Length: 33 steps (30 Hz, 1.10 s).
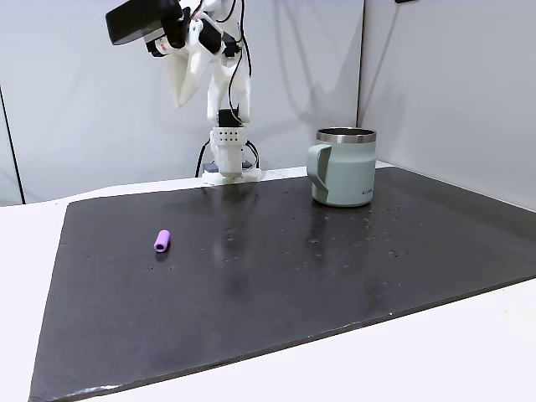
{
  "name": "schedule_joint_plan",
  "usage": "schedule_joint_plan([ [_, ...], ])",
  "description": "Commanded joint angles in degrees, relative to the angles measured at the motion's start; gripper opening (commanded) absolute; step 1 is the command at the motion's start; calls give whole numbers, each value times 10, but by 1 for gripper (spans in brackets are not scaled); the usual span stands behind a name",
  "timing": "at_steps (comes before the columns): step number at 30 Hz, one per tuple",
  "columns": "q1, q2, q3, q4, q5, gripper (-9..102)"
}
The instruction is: Grasp a pengrip and put it in the cup.
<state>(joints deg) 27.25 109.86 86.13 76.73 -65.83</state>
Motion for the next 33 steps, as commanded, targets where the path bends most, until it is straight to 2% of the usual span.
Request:
schedule_joint_plan([
  [1,14,-43,-85,-21,-30,0],
  [5,17,-95,-127,-25,-82,0],
  [19,33,-181,-120,-57,-254,0],
  [27,62,-236,-111,-124,-358,0],
  [33,66,-275,-122,-162,-381,13],
])
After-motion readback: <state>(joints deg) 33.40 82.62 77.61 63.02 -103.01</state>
